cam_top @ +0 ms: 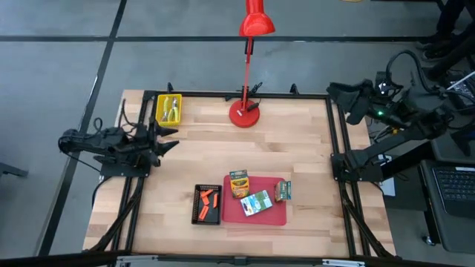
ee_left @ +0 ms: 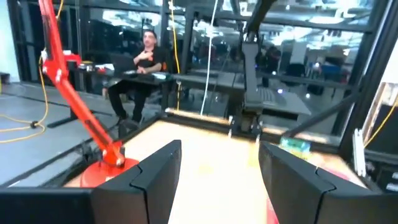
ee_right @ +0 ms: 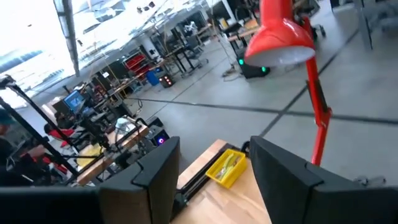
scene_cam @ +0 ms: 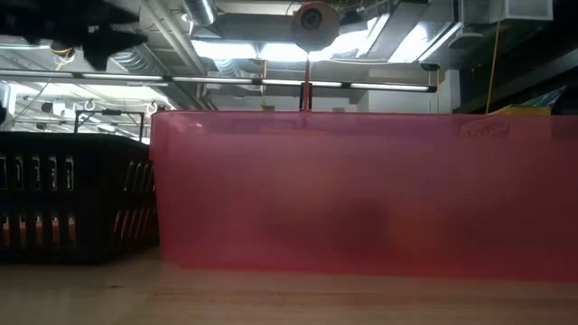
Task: Pick & Place School Supplies
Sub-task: Return to Home Position
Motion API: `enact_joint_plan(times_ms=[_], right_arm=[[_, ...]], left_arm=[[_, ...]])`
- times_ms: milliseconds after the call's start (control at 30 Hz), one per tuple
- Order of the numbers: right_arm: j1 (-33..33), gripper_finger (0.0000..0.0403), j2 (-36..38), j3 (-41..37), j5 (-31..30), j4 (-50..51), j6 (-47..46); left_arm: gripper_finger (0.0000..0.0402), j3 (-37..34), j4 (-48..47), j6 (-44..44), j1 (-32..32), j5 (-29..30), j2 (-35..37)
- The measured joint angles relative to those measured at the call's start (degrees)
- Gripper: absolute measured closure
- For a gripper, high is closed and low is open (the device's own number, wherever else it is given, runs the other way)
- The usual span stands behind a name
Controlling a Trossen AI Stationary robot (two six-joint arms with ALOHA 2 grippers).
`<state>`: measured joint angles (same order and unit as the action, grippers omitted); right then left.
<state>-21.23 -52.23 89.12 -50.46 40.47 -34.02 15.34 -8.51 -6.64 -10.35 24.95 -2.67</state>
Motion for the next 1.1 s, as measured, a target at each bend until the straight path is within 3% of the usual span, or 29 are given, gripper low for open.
enact_joint_plan(times_ms=[267,567,800,933,1100], right_arm=[[-2.8,0.0204,-2.7,0.0,-0.8,-4.1,6.4],[-7.7,0.0204,-3.9,-1.7,-3.1,-5.6,7.8],[-10.2,0.0204,-3.4,-4.6,-5.2,-6.1,8.8],[-11.2,0.0204,-0.6,-9.0,-7.3,-6.0,7.2],[-12.6,0.0204,6.3,-19.4,-8.6,-6.2,2.7]], left_arm=[[0.0190,-7.0,-1.9,2.6,3.3,-0.5,2.6],[0.0190,-11.9,3.4,1.8,14.0,-10.5,2.6],[0.0190,-12.3,4.0,-3.2,18.2,-7.6,0.6],[0.0190,-12.3,3.9,-11.1,18.4,-8.0,-0.6],[0.0190,-12.3,4.0,-13.6,18.4,-8.0,-0.7]])
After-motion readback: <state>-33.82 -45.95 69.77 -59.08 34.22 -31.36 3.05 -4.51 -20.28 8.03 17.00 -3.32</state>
